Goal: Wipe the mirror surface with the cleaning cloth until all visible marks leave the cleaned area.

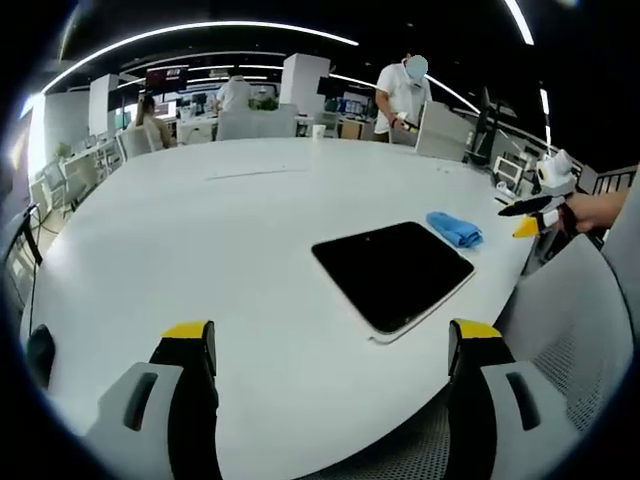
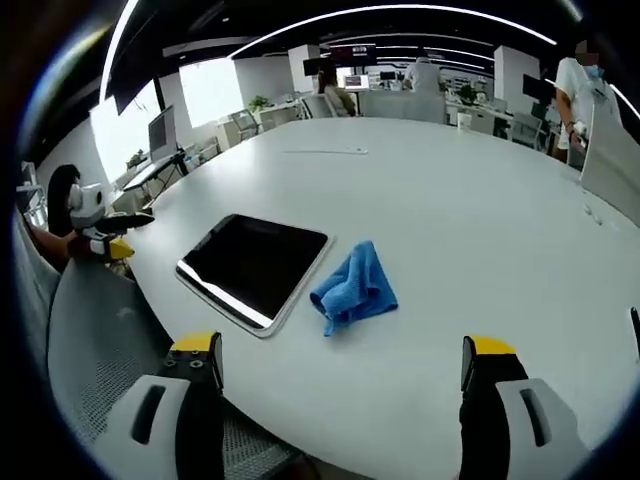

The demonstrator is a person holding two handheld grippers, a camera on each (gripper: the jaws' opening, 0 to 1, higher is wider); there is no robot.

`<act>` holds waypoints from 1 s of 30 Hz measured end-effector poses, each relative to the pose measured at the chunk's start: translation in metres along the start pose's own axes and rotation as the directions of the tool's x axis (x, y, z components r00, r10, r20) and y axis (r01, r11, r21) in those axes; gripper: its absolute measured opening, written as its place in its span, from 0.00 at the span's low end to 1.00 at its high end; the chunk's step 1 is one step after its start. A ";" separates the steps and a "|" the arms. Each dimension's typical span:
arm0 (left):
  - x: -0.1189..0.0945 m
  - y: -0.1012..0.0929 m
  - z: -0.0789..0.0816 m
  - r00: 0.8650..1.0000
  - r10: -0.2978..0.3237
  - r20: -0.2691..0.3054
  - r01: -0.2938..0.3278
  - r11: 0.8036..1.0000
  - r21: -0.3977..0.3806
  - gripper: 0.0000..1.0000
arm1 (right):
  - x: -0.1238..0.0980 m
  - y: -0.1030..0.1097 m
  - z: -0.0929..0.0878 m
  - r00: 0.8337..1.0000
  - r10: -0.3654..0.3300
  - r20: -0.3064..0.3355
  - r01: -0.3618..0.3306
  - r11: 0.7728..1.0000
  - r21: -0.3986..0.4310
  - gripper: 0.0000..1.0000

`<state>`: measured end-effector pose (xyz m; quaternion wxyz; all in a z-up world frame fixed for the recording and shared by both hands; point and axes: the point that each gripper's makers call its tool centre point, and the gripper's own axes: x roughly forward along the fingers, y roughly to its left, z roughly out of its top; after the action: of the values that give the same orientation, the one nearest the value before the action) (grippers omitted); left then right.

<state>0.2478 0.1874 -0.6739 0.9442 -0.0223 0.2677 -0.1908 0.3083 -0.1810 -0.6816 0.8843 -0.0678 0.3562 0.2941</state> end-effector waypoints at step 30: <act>-0.002 -0.001 0.009 1.000 0.004 0.011 -0.004 0.999 -0.034 0.95 | -0.002 -0.009 0.007 0.999 0.010 0.045 -0.014 0.995 0.102 0.98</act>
<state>0.2508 0.1869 -0.6647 0.9455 -0.0389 0.2657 -0.1843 0.3163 -0.1869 -0.6763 0.8925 -0.0136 0.3516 0.2822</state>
